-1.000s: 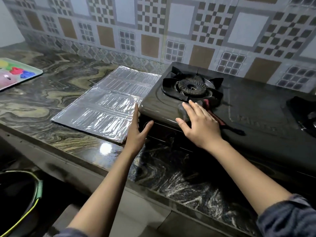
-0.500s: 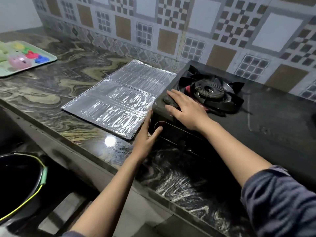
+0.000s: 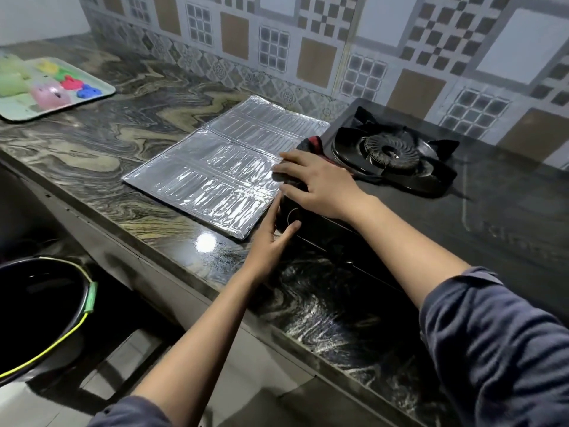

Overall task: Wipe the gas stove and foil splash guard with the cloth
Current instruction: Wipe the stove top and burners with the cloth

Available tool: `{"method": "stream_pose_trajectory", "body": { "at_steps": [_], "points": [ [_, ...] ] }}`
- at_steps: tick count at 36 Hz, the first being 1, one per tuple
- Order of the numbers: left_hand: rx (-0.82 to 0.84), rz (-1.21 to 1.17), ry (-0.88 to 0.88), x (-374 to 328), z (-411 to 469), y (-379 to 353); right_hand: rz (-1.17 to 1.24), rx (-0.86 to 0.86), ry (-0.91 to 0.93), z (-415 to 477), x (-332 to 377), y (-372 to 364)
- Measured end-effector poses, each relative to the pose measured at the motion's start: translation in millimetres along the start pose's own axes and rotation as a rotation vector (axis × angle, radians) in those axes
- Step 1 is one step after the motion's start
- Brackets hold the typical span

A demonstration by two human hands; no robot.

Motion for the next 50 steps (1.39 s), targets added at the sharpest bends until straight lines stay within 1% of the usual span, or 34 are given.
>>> {"method": "stream_pose_trajectory", "body": {
  "at_steps": [5,8,11,15,18,22,24,29,36,43,50],
  "points": [
    [0.006,-0.021,0.008,-2,-1,1,-0.138,0.052,0.156,-7,8,-2],
    [0.028,-0.010,0.012,-3,-2,3,-0.191,0.046,0.209,-15,12,-2],
    [0.071,-0.006,0.025,-1,0,5,-0.244,0.035,0.219,-23,13,-5],
    [0.110,-0.012,0.017,1,4,9,-0.346,0.014,0.184,-38,16,-9],
    [0.122,0.018,0.004,-3,3,10,-0.395,-0.053,0.121,-48,20,-10],
    [0.129,0.024,0.013,-2,3,12,-0.462,-0.130,-0.017,-63,24,-10],
    [0.133,0.029,0.002,-3,2,12,-0.506,-0.154,-0.100,-72,26,-9],
    [0.143,0.060,-0.094,-4,3,9,-0.534,-0.198,-0.295,-90,29,-7],
    [0.149,0.082,-0.104,-2,2,9,-0.598,-0.272,-0.491,-117,36,-6],
    [0.176,0.111,-0.057,1,4,11,-0.625,-0.299,-0.626,-155,36,-1],
    [0.138,0.129,-0.006,3,4,9,-0.608,-0.310,-0.698,-185,34,5]
  ]
}}
Point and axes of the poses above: each hand's wrist, its own z-axis towards the middle knuckle, its own y-axis out of the back of the hand, x = y × z, the point moved 4 cm from there along z, towards the middle knuckle, and after that the axes turned 15 degrees about y, right-handed, at the moved point
